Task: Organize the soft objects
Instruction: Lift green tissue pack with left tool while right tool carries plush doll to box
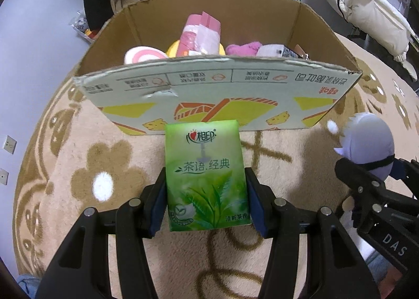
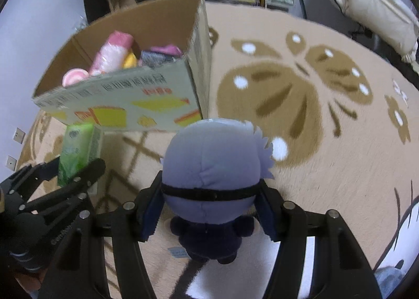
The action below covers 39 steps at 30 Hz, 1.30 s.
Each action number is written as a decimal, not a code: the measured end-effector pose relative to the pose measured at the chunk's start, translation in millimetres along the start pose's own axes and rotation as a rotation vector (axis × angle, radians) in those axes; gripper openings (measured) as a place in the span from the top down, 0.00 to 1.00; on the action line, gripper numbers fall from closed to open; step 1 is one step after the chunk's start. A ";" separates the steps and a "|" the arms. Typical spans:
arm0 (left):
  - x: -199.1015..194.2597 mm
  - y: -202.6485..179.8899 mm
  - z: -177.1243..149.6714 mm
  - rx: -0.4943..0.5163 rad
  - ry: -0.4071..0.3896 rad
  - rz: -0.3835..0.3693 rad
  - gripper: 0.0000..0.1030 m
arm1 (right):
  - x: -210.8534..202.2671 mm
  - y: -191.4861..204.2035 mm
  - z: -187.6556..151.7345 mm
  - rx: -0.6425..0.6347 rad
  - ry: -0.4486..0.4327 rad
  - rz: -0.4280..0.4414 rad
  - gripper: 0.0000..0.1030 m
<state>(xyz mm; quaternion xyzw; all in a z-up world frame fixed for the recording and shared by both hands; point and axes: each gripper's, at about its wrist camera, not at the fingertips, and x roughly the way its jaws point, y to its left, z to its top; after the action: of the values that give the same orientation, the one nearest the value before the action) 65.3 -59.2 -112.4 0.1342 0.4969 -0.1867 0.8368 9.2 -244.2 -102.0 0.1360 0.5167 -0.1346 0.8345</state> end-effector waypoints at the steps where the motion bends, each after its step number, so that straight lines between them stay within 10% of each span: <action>1: -0.8 1.9 -3.2 0.000 -0.004 0.004 0.49 | -2.2 -1.6 -1.0 -0.002 -0.009 0.001 0.36; 39: -105.5 22.6 64.7 -0.032 -0.372 0.099 0.49 | -92.6 24.4 42.8 -0.069 -0.498 0.123 0.36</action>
<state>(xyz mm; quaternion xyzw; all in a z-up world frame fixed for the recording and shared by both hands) 79.9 -46.6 11.9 0.1081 0.3295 -0.1588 0.9244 13.7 -229.5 1.7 0.1014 0.2905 -0.0952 0.9467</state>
